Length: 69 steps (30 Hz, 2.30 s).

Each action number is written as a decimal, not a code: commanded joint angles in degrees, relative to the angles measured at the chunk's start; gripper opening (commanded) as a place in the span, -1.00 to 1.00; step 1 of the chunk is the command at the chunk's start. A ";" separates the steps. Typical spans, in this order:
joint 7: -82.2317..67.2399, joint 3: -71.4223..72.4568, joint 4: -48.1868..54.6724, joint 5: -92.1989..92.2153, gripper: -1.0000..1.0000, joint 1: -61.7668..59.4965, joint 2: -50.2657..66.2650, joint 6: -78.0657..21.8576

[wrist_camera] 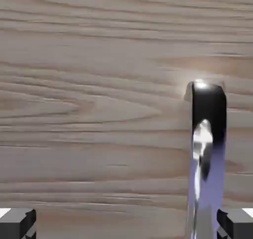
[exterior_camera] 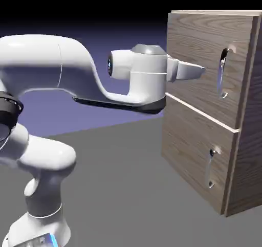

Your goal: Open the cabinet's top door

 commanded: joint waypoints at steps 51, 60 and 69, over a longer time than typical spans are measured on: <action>-2.83 46.35 -31.30 37.12 -1.00 -24.77 -19.03 -44.15; -4.11 65.03 -30.54 57.23 -1.00 -22.83 -18.56 -61.06; -1.76 83.71 -21.16 74.20 -1.00 -25.43 -9.28 -79.23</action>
